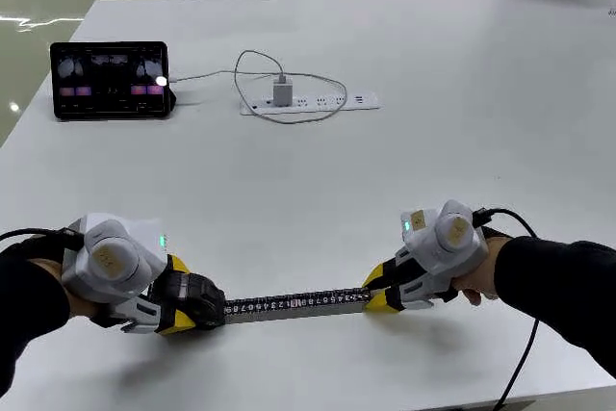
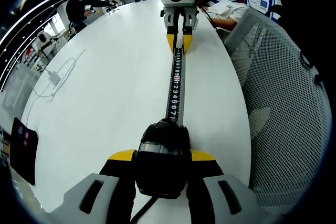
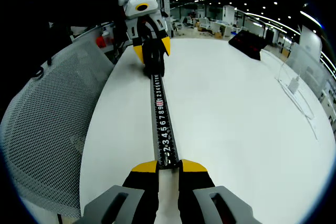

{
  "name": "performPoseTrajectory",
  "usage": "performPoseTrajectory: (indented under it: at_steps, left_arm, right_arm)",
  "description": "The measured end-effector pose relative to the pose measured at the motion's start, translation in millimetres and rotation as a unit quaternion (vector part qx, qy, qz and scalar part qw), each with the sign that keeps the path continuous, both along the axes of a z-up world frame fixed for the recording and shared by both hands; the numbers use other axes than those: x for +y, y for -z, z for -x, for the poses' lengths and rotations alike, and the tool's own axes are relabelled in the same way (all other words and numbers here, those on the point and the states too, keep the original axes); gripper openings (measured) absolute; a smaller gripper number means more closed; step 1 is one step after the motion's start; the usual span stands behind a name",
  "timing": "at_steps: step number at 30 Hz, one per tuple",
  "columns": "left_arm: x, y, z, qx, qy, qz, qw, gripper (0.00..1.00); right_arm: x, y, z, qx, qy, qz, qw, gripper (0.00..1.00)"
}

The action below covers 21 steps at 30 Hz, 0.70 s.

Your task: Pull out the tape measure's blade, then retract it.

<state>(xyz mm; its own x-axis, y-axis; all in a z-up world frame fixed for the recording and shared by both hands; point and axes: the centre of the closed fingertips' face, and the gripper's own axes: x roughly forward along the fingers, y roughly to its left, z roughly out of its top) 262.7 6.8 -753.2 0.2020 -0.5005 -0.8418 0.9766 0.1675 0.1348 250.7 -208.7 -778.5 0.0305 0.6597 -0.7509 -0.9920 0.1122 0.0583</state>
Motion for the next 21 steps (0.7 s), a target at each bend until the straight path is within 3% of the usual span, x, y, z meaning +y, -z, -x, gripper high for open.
performPoseTrajectory:
  at_steps: [21]
  left_arm:
    - [-0.8, -0.7, 0.6, -0.001, 0.0, 0.0, 1.0, 0.32]
  right_arm:
    - [-12.2, 0.1, -2.1, 0.002, 0.009, 0.005, 1.0, 0.09]
